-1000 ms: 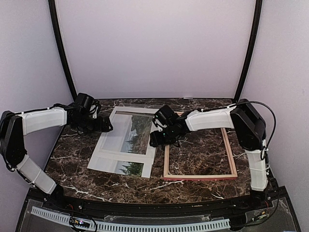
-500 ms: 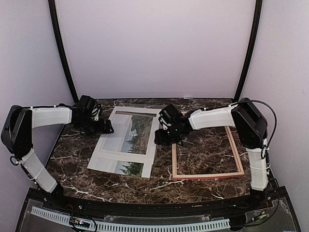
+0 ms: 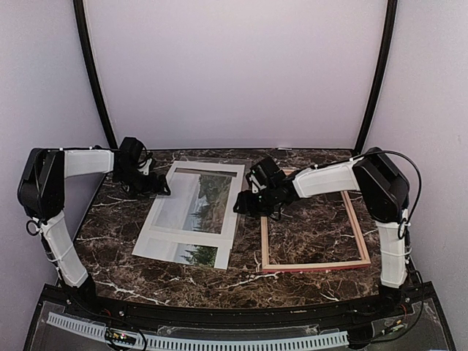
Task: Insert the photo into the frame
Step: Pick up the glass panel from the mat board.
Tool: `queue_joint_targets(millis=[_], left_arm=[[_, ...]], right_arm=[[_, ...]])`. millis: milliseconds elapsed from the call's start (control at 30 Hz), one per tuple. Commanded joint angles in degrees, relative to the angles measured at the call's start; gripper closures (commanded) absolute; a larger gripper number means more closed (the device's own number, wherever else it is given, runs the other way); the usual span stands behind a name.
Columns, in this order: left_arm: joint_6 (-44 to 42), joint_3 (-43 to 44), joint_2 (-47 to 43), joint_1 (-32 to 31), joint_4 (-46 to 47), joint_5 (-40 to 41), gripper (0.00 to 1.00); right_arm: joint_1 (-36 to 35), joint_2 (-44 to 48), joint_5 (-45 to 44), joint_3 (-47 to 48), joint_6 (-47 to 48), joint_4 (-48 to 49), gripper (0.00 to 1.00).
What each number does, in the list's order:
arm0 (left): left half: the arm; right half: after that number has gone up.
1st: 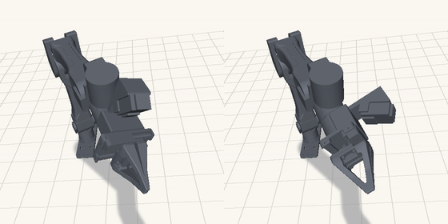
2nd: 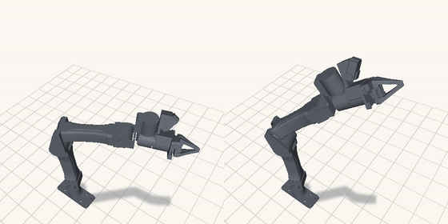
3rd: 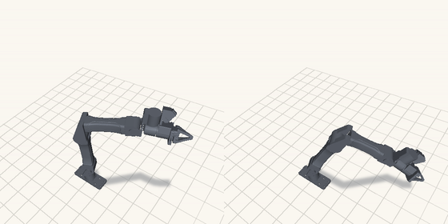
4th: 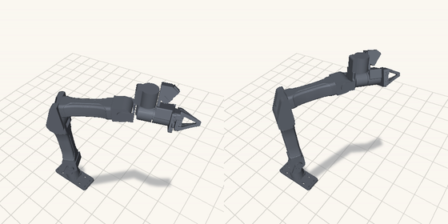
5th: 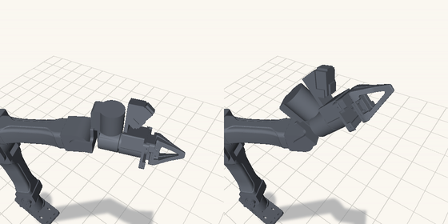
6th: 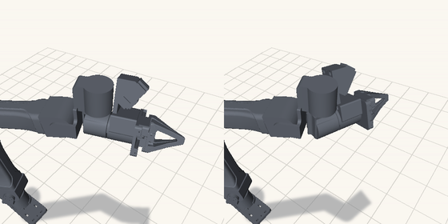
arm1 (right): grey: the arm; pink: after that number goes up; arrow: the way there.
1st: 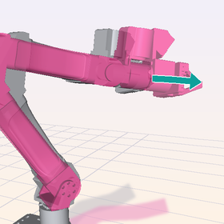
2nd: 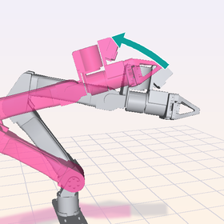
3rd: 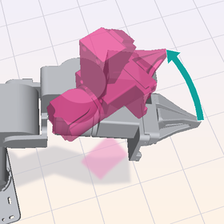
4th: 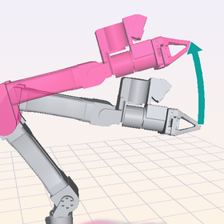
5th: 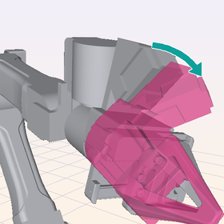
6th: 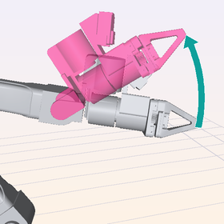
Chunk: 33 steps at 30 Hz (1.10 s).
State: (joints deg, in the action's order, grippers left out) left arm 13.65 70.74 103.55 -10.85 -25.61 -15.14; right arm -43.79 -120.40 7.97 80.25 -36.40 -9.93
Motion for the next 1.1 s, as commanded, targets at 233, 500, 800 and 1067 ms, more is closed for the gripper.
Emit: queue_joint_targets(millis=[233, 500, 800, 1067], left_arm=[[-3.35, 3.87, 2.98, 0.66, -3.67, -9.33, 0.11], [-2.11, 2.65, 4.70, 0.21, -2.66, -9.62, 0.12], [-1.25, 1.82, 7.06, -0.73, -2.95, -6.46, 0.14], [0.10, 0.23, 7.58, -2.00, -2.15, -5.78, 0.15]], right_arm=[[0.77, 0.54, 2.97, -3.90, -5.21, 1.85, 0.34], [0.73, -0.22, 4.01, -3.96, -6.05, 2.65, 0.34], [0.92, -1.11, 6.43, -4.17, -8.07, 5.00, 0.35], [1.64, -1.06, 9.71, -6.02, -10.68, 9.56, 0.39]])
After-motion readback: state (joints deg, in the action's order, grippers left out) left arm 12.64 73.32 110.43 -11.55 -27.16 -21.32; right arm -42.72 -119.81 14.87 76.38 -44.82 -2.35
